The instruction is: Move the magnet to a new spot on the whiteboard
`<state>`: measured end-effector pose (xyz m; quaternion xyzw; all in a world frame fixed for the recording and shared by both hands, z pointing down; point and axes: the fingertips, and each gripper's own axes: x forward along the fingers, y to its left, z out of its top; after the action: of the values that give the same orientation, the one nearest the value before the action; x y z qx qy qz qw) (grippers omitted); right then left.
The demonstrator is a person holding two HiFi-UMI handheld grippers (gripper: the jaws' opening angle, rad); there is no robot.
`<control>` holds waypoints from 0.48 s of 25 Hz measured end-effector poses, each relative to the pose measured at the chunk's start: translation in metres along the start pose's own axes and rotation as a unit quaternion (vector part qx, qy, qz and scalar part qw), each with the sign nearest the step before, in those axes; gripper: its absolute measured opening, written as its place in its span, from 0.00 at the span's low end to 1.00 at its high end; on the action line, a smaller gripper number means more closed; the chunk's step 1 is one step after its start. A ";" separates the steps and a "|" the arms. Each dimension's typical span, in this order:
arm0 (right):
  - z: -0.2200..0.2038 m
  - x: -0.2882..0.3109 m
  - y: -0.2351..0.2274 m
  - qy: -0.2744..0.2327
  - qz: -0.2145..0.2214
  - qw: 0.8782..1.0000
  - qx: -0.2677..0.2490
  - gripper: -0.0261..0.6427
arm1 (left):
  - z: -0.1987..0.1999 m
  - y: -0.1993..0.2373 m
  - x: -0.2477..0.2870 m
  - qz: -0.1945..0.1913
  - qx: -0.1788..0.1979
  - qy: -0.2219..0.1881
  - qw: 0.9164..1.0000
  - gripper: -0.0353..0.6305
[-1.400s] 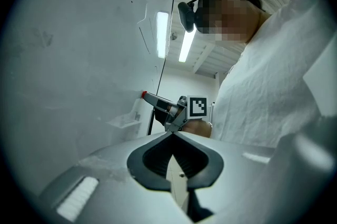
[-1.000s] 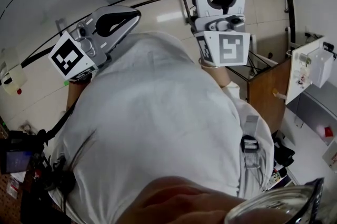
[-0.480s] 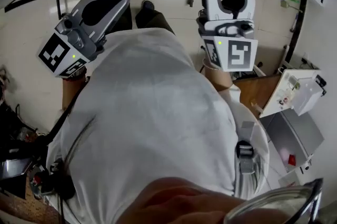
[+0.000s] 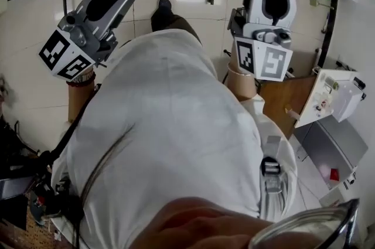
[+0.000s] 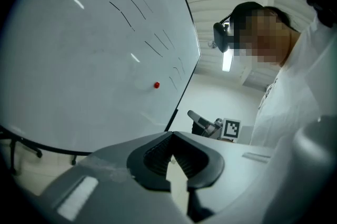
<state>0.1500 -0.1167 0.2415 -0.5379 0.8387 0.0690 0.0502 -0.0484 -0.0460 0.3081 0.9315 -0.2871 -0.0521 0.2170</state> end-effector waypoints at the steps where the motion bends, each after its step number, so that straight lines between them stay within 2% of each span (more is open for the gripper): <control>1: -0.001 -0.011 0.005 0.000 -0.006 1.000 0.004 0.28 | -0.006 -0.011 -0.003 -0.012 -0.003 -0.001 1.000 0.04; 3: -0.002 -0.032 0.026 -0.001 -0.006 1.000 0.017 0.28 | -0.022 -0.035 -0.019 -0.025 0.008 0.010 1.000 0.04; 5: -0.001 -0.056 0.061 -0.001 0.009 1.000 0.030 0.28 | -0.042 -0.057 -0.051 -0.020 0.018 0.027 0.999 0.04; 9: 0.007 -0.122 0.138 0.010 0.037 0.999 0.034 0.28 | -0.083 -0.102 -0.121 -0.010 0.004 0.037 0.999 0.04; 12: 0.018 -0.154 0.159 0.020 0.034 0.999 0.037 0.28 | -0.088 -0.126 -0.135 -0.030 0.011 0.039 0.999 0.04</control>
<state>0.0695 0.0902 0.2580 -0.5082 0.8593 0.0286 0.0506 -0.0766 0.1560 0.3292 0.9434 -0.2509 -0.0193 0.2160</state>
